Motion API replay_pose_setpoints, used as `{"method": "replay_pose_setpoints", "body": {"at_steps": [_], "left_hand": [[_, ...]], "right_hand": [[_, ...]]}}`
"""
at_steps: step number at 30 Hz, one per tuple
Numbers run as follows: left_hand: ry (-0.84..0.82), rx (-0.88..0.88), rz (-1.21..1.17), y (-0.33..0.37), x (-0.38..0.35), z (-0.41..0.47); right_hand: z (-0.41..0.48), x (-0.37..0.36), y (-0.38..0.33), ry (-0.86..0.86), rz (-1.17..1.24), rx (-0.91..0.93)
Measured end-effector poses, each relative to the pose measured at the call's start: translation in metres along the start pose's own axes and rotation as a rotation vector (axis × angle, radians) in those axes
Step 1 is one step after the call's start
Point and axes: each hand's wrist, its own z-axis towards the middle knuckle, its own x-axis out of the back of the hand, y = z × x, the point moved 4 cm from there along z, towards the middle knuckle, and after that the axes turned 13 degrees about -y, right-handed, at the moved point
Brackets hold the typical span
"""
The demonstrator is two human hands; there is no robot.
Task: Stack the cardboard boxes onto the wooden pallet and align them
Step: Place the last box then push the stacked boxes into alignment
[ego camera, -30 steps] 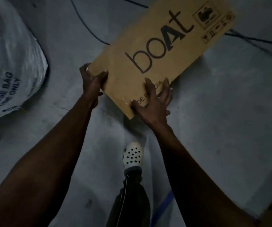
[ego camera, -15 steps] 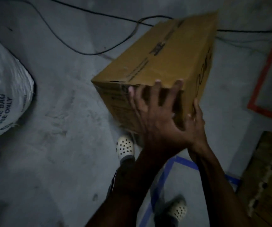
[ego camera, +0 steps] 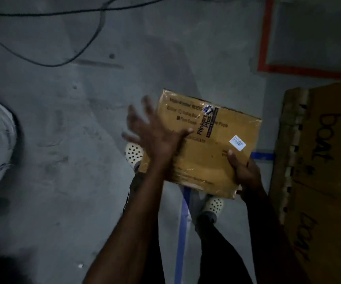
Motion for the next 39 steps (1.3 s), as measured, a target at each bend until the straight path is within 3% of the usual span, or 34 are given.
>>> {"method": "replay_pose_setpoints", "body": {"at_steps": [1,2,3,5,11,17,24,28,34,39], "left_hand": [[-0.079,0.151,-0.157,-0.015,-0.005,-0.002],[-0.199,0.193,-0.274,-0.020,-0.012,-0.006],[-0.311,0.179,-0.333,-0.020,-0.019,-0.013],[-0.358,0.101,-0.297,-0.007,-0.023,-0.033],[-0.186,-0.033,-0.234,0.035,-0.005,-0.108],[-0.022,-0.132,-0.315,0.077,0.003,-0.273],[0.026,-0.252,-0.315,0.117,-0.014,-0.462],[0.066,-0.328,-0.210,0.118,-0.046,-0.553],[0.058,-0.396,-0.126,0.057,-0.112,-0.696],[0.017,-0.391,-0.053,0.012,-0.173,-0.804]], "right_hand": [[0.002,0.014,0.005,0.007,0.011,0.003],[0.003,0.024,0.010,0.010,0.039,0.004],[0.003,0.030,0.014,-0.001,0.066,0.003],[0.000,0.039,0.021,0.018,0.092,-0.016],[-0.052,0.089,0.012,0.084,0.018,0.103],[-0.172,0.196,0.003,0.130,-0.095,0.313],[-0.309,0.323,0.047,0.223,-0.180,0.445],[-0.368,0.383,0.112,0.292,-0.130,0.481],[-0.475,0.442,0.260,0.407,-0.146,0.499],[-0.539,0.492,0.388,0.415,-0.152,0.402]]}}
